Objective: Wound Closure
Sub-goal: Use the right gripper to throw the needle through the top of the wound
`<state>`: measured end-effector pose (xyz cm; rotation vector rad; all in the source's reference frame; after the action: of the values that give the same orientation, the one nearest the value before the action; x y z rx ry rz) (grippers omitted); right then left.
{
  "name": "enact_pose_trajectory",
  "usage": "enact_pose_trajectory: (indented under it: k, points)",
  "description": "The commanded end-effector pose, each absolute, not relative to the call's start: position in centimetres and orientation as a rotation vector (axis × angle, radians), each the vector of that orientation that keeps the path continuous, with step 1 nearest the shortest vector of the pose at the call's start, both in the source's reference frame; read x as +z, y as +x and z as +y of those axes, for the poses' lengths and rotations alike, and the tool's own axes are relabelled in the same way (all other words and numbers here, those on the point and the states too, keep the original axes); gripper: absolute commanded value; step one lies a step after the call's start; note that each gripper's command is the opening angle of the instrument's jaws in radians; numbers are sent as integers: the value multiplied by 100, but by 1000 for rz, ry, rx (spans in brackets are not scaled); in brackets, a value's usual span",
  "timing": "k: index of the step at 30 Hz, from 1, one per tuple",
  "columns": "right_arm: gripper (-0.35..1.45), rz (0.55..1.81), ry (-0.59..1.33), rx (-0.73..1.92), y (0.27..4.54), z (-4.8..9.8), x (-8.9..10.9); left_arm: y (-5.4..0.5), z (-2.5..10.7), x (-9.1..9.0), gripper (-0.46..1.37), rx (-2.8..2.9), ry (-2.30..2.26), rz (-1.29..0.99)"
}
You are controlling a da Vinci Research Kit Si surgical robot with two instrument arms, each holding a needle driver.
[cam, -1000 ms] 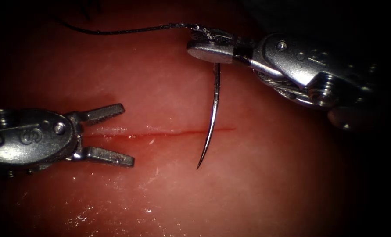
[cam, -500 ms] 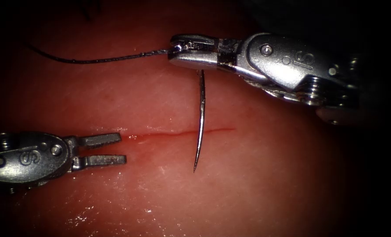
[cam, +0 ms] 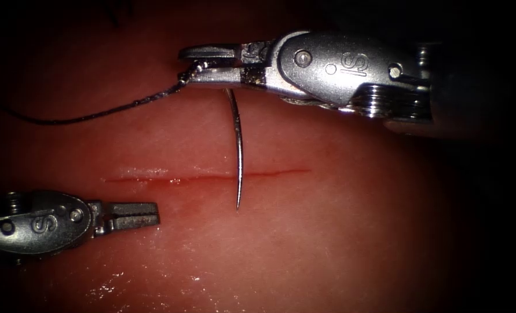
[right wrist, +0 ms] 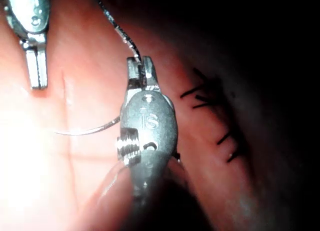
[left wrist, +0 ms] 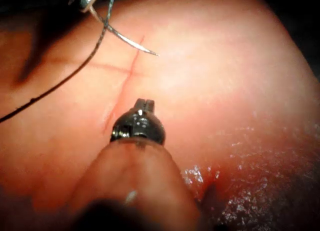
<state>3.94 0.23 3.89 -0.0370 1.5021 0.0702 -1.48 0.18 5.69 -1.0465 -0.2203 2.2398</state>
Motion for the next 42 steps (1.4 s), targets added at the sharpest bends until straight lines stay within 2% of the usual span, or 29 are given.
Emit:
enact_pose_trajectory:
  k: [1,9,14,20,30,35,42]
  points:
    - [-35,1502,-59,75,397,24,389,-147,18,570,-20,2242,-1040,-219]
    - [-35,1560,-69,24,427,21,386,-134,13,586,-11,2276,-961,-198]
    - [-35,1589,-78,-32,436,22,387,-136,10,596,-23,2278,-948,-191]
    - [-35,1603,-114,-52,439,23,386,-140,2,605,-22,2297,-919,-209]
    - [-35,1593,-194,-114,451,23,386,-140,-7,613,-26,2299,-897,-248]
    - [-35,1580,-256,-163,465,19,391,-140,-16,617,-19,2331,-834,-267]
    - [-35,1567,-318,-219,478,9,406,-140,-17,616,-21,2331,-834,-267]
